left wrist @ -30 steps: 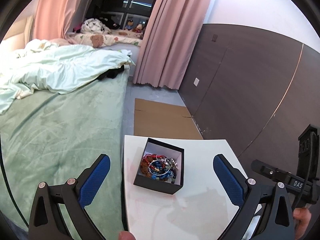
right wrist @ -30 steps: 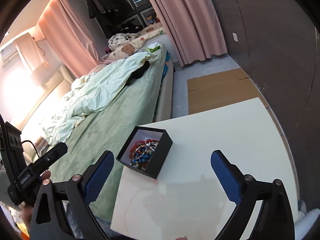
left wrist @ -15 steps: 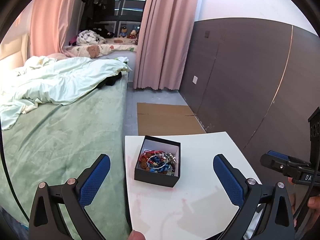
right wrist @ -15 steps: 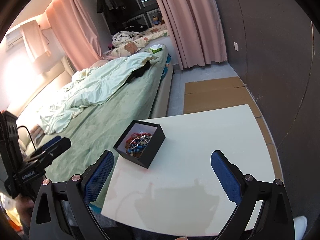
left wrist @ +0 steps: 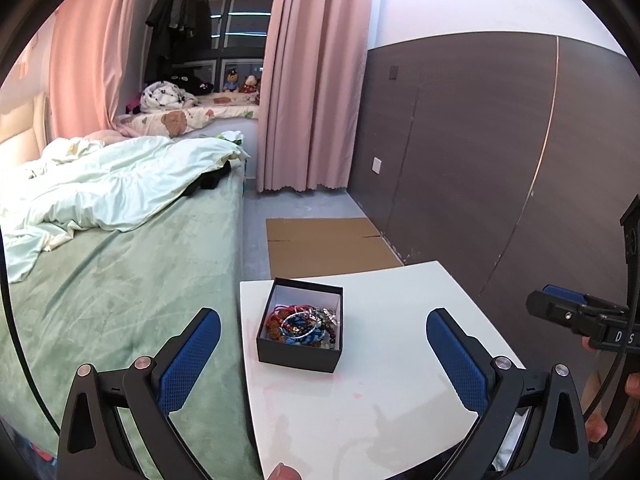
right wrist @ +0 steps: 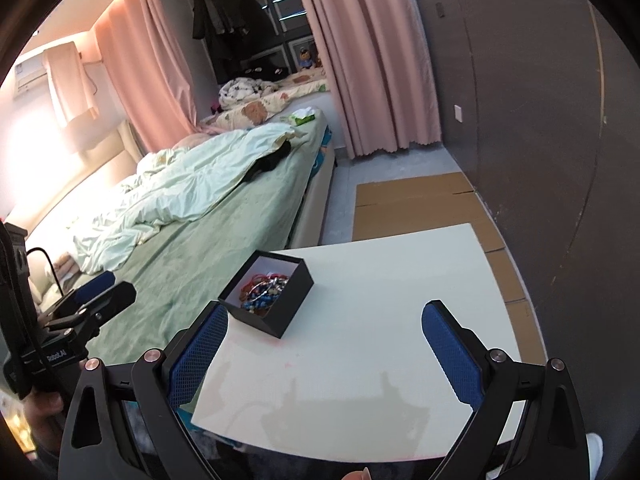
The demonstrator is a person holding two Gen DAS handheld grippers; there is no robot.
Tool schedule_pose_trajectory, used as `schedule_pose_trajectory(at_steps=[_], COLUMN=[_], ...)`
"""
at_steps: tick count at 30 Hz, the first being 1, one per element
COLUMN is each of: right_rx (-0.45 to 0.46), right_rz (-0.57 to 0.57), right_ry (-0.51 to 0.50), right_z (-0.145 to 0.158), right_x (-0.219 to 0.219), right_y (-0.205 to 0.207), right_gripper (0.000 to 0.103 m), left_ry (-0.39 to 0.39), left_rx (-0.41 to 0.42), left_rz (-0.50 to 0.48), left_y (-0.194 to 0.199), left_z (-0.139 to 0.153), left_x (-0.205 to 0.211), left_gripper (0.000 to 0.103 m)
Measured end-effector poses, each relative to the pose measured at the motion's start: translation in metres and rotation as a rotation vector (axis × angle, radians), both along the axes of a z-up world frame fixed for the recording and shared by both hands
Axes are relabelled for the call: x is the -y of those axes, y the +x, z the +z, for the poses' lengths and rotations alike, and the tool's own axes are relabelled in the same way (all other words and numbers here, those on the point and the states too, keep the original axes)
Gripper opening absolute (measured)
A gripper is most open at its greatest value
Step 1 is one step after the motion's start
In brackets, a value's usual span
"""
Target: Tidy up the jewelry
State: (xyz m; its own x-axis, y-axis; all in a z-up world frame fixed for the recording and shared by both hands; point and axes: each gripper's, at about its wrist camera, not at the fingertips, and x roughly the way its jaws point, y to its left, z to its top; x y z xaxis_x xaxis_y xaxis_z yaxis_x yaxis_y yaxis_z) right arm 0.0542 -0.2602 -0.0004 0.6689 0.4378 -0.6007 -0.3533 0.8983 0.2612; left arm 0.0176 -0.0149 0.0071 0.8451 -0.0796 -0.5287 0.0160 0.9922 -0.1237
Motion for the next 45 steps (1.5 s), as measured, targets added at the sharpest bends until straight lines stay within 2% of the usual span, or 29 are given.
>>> schedule_pose_trajectory(at_steps=[45], right_rx=[-0.004], right_rz=[-0.01], right_ry=[-0.022], right_z=[-0.013], right_x=[-0.002], right_y=[-0.006], right_gripper=[0.098], left_ry=[0.007], left_rx=[-0.003], left_rz=[-0.023], left_y=[-0.005], left_z=[-0.004], left_x=[0.006], left_gripper=[0.103])
